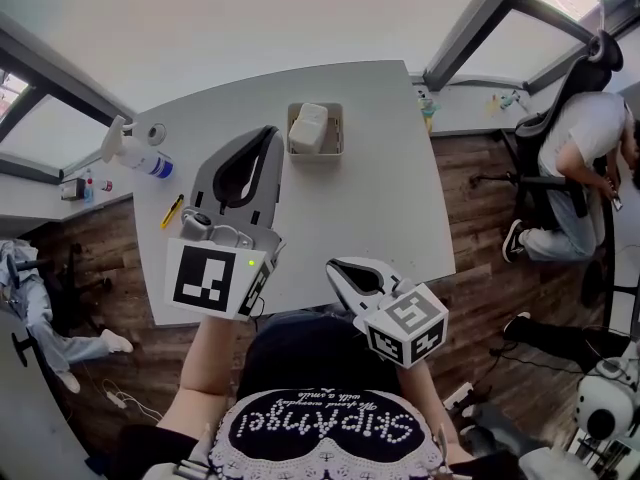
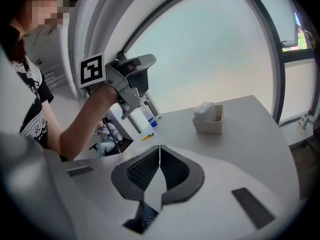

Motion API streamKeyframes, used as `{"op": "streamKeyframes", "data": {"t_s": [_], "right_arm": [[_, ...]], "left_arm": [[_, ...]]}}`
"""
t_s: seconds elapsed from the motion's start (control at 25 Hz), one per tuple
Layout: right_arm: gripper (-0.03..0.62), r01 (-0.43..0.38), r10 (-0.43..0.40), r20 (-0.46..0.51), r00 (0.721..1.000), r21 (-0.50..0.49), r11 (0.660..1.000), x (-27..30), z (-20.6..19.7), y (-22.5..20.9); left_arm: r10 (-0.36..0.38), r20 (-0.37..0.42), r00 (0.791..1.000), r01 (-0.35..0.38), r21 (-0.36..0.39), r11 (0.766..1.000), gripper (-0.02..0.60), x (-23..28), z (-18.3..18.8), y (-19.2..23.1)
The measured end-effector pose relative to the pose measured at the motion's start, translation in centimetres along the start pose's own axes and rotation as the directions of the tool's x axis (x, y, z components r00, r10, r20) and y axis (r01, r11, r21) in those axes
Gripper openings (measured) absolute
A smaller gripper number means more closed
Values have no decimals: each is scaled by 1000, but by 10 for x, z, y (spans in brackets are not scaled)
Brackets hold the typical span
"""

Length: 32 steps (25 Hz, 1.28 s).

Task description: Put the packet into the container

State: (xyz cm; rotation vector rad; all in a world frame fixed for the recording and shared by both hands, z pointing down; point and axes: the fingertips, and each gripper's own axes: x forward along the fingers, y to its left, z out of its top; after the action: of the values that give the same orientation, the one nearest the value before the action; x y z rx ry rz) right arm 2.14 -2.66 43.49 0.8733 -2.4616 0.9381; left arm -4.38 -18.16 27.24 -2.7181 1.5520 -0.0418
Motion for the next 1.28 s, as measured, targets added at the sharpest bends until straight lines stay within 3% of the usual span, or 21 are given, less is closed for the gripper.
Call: {"op": "streamKeyframes", "data": {"t_s": [0.28, 0.64, 0.84, 1.28], "right_arm": [[15, 43, -42, 50, 998, -17, 999, 1, 11, -9], [16, 36, -35, 60, 998, -16, 999, 5, 13, -7], [15, 46, -46, 71, 996, 2, 999, 2, 13, -10], [15, 47, -48, 72, 996, 9, 999, 2, 11, -8]], "left_arm": [[-3, -30, 1000, 2, -22, 1000, 8, -19, -11, -13], [-38, -60, 997, 36, -32, 999, 8, -34, -22, -32], [-80, -141, 987, 66, -101, 993, 8, -51, -48, -51], [-148, -247, 957, 113, -152, 982, 8, -77, -96, -79]]}}
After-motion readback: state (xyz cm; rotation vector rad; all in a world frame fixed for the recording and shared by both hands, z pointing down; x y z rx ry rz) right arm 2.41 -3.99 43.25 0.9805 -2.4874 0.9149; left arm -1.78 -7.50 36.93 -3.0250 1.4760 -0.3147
